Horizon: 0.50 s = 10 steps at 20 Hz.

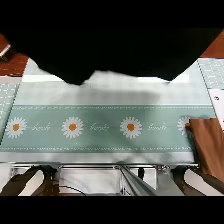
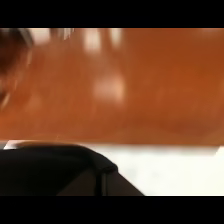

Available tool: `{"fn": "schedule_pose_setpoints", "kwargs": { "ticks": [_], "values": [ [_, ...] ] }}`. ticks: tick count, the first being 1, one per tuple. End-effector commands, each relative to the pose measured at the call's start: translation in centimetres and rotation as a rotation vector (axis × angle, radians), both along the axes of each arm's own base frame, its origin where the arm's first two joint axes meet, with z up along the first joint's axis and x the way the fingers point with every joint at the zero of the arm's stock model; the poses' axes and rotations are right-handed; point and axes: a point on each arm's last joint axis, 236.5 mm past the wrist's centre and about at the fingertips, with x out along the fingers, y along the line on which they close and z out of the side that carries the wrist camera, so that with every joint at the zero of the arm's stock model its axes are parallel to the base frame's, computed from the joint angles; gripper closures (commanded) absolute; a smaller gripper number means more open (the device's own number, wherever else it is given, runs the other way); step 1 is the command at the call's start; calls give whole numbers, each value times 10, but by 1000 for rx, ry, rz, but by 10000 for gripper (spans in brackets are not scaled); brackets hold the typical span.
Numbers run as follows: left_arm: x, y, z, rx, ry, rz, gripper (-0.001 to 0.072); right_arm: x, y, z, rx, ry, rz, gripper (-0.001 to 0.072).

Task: Fold the shirts.

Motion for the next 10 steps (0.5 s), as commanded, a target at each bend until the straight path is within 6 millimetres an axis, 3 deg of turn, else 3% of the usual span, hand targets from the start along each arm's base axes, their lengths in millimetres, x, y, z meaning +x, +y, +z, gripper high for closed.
{"fn": "schedule_pose_setpoints", "kwargs": {
  "ticks": [1,3,5,8,10],
  "values": [
    [-56,21,70,213,-137,81,690,-91,16,86,-138,-234,-79,689],
    [-83,25,61,376,-72,117,690,-137,18,99,-186,-274,-144,689],
    [-105,31,59,441,-37,217,690,-178,24,96,-225,-264,-179,689],
    [-152,27,65,585,-87,310,690,-217,13,82,-272,-211,-274,689],
    [-189,36,71,646,-125,376,690,-232,4,67,-274,-148,-327,688]
  ]
}}
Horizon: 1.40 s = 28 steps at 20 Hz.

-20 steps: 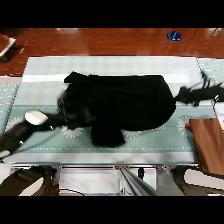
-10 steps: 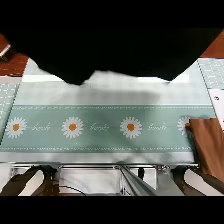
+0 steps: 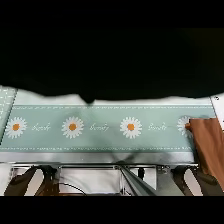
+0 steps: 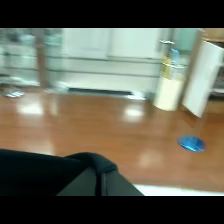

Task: Fold the shirts.

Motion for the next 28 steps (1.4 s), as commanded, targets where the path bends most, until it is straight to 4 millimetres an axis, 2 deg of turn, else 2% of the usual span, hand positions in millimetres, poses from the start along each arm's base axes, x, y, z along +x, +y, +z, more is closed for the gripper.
{"fn": "schedule_pose_setpoints", "kwargs": {
  "ticks": [1,3,4,6,7,8,10,13,15,16,18,19,20,22,24,26,28],
  "values": [
    [-63,38,4,127,-49,188,690,-39,-12,-23,4,78,-108,689],
    [-84,47,3,123,-58,189,690,-40,-9,-33,23,103,-100,688],
    [-86,52,-2,127,-39,188,690,-37,-7,-42,32,129,-84,689],
    [-78,63,-21,128,48,220,690,-22,-5,-68,62,211,-56,689],
    [-66,65,-34,142,96,231,690,-11,-2,-88,88,269,-26,689],
    [-51,64,-48,154,146,229,690,0,1,-107,113,324,6,689],
    [-10,59,-91,186,284,218,690,30,10,-151,177,425,92,689],
    [71,44,-171,200,474,189,690,77,18,-214,309,540,188,689],
    [123,30,-226,179,568,163,690,113,14,-257,368,603,208,689],
    [151,22,-250,156,597,152,690,132,12,-280,375,646,208,689],
    [200,-1,-288,80,618,105,690,173,23,-331,362,751,250,689],
    [224,-8,-306,50,619,95,690,199,27,-358,341,775,253,689],
    [245,-12,-325,17,628,101,690,226,22,-385,342,794,219,689],
    [278,-9,-371,-27,686,140,690,268,6,-429,394,847,151,689],
    [301,-4,-411,-58,757,162,690,304,-5,-465,439,910,123,689],
    [318,-4,-442,-94,811,166,690,330,-7,-488,452,959,131,689],
    [334,0,-466,-120,842,176,690,345,-5,-506,473,1007,138,689]
  ]
}}
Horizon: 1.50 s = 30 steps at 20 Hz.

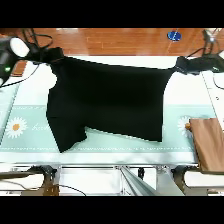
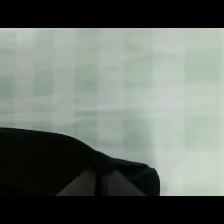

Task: Fold the shirts.

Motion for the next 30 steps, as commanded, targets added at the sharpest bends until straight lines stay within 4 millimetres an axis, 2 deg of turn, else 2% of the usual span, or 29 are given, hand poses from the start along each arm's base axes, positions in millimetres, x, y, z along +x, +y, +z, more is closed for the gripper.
{"fn": "schedule_pose_setpoints", "kwargs": {
  "ticks": [1,4,6,8,11,13,14,16,20,22,23,24,25,26,28,30],
  "values": [
    [32,8,-53,-56,60,50,690,32,-1,-49,34,97,-4,689],
    [42,10,-71,-184,95,99,690,33,-2,-57,34,122,2,689],
    [45,11,-67,-236,82,77,690,30,-5,-56,44,130,1,688],
    [43,13,-55,-252,76,10,690,20,-7,-53,61,163,15,688],
    [22,26,-39,-179,128,-164,690,-6,-4,-33,110,193,110,688],
    [-3,34,-42,-155,205,-266,690,-29,-3,-24,137,240,185,688],
    [-19,36,-50,-163,268,-303,690,-44,-2,-28,139,294,213,688],
    [-43,33,-73,-189,380,-347,690,-61,3,-44,138,364,236,688],
    [-71,26,-131,-232,540,-354,689,-75,26,-92,116,409,242,688],
    [-85,28,-144,-248,617,-357,690,-80,35,-109,113,422,231,688],
    [-88,29,-144,-253,629,-358,690,-82,37,-113,118,438,214,654],
    [-90,31,-140,-266,646,-335,650,-84,38,-112,130,457,191,451],
    [-97,33,-134,-299,700,-290,338,-87,36,-107,142,466,189,305],
    [-108,36,-128,-311,746,-301,196,-90,29,-99,142,467,183,305],
    [-133,49,-113,-313,837,-309,197,-93,7,-70,140,425,148,305],
    [-142,62,-91,-312,798,-281,197,-101,-28,-38,83,373,77,305]
  ]
}}
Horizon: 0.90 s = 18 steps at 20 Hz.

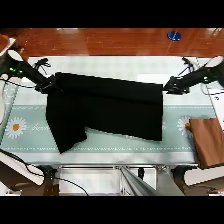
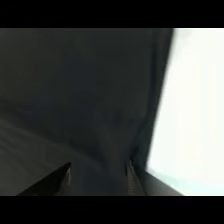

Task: Fold the shirts.

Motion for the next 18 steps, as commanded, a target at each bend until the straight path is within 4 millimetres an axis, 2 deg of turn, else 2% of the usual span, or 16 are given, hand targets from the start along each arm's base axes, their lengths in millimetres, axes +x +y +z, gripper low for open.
{"fn": "schedule_pose_setpoints", "kwargs": {
  "ticks": [1,3,5,7,8,9,11,13,18],
  "values": [
    [-34,22,33,7,32,36,197,-24,-49,44,-93,-57,-89,305],
    [-60,43,40,16,9,139,197,-54,-75,61,-166,-99,-165,306],
    [-104,60,28,19,26,258,197,-81,-76,66,-172,-179,-277,306],
    [-166,79,-4,93,117,362,197,-113,-57,53,-154,-208,-335,306],
    [-190,78,-16,84,149,400,197,-131,-42,42,-117,-185,-355,306],
    [-201,71,-23,44,150,443,197,-145,-31,33,-94,-171,-354,306],
    [-203,53,-31,-65,99,496,197,-164,-16,18,-60,-140,-358,306],
    [-192,39,-36,-128,19,497,198,-174,-8,10,-34,-109,-349,306],
    [-190,30,-61,-77,21,454,198,-178,-4,9,-21,-92,-339,306]
  ]
}}
